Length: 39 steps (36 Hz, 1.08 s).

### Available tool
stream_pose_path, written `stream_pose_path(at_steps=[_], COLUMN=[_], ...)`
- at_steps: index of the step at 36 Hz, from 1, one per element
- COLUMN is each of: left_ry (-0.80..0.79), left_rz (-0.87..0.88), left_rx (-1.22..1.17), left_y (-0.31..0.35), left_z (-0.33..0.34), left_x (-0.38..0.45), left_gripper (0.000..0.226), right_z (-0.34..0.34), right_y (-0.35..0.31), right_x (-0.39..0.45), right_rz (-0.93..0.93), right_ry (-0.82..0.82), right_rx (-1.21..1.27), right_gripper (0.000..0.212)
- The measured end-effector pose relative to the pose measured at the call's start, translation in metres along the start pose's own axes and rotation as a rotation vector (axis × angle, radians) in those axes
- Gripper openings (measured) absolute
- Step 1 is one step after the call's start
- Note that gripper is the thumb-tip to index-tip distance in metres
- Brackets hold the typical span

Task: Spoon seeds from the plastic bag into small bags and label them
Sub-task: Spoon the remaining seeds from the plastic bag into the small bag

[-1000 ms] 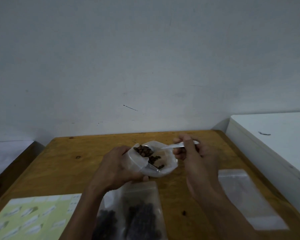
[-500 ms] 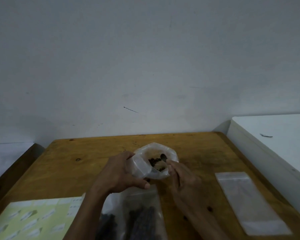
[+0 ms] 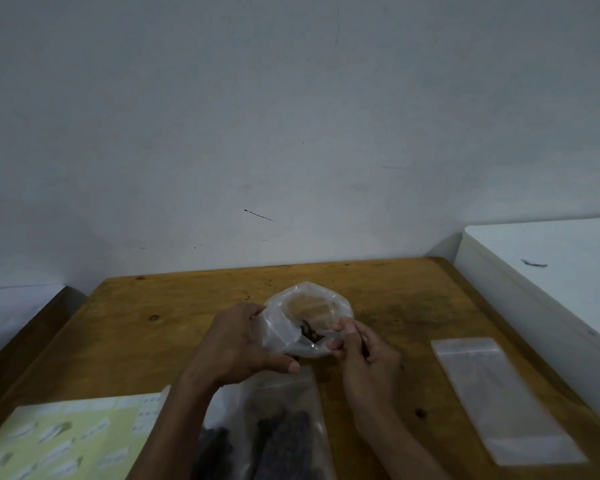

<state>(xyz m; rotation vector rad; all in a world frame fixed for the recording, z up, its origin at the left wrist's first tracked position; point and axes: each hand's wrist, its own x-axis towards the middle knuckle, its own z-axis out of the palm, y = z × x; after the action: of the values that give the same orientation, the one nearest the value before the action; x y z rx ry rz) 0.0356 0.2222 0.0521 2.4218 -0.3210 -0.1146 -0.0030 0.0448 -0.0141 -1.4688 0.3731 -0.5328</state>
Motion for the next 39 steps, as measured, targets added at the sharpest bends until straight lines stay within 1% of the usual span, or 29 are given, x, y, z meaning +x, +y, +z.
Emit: stream_pose_path(at_steps=[4,8,10,12,16,19,24,27,30,32,33,35,37,39], left_ry=[0.010,0.016,0.027,0.024,0.035,0.058,0.068,0.090,0.108,0.118,0.122,0.142,0.155,0.150], left_rz=[0.003,-0.035,-0.052,-0.065,-0.061,-0.073,-0.091,-0.080,-0.070,-0.068,-0.069,-0.066,-0.062,-0.054], left_rx=[-0.022,-0.035,-0.041,-0.057,-0.113,-0.152,-0.190,-0.181,-0.185,-0.184,-0.186,-0.197,-0.203,-0.211], left_y=[0.001,-0.002,-0.007,-0.010,-0.009,-0.008,-0.011,-0.009,-0.005,-0.005,-0.005,-0.008,-0.011,-0.012], left_z=[0.000,0.000,0.001,0.002,0.005,0.009,0.011,0.011,0.012,0.012,0.013,0.013,0.012,0.012], left_x=[-0.001,-0.001,-0.001,0.000,0.000,0.001,0.003,0.002,0.001,0.001,0.001,0.001,0.001,0.000], left_gripper=[0.057,0.073,0.081,0.082,0.062,0.064,0.085,0.085,0.078,0.081,0.085,0.092,0.093,0.090], right_z=[0.005,0.001,-0.003,-0.008,-0.017,-0.020,-0.022,-0.019,-0.016,-0.014,-0.014,-0.017,-0.022,-0.026], right_y=[-0.005,-0.010,-0.015,-0.022,-0.036,-0.048,-0.068,-0.077,-0.082,-0.083,-0.083,-0.080,-0.073,-0.062], right_x=[0.000,0.007,0.010,0.013,0.021,0.026,0.024,0.017,0.005,-0.002,-0.003,-0.002,0.002,0.005], right_rz=[0.191,0.285,0.278,0.252,0.196,0.153,0.062,0.005,-0.142,-0.292,-0.356,-0.466,-0.563,-0.617], right_ry=[0.029,0.065,0.080,0.078,0.064,0.055,0.016,-0.050,-0.172,-0.248,-0.252,-0.192,-0.134,-0.148], right_rx=[0.132,0.224,0.264,0.299,0.319,0.317,0.292,0.232,0.036,-0.073,-0.111,-0.183,-0.277,-0.414], right_gripper=[0.016,0.012,0.013,0.015,0.013,0.013,0.016,0.017,0.020,0.020,0.020,0.020,0.023,0.022])
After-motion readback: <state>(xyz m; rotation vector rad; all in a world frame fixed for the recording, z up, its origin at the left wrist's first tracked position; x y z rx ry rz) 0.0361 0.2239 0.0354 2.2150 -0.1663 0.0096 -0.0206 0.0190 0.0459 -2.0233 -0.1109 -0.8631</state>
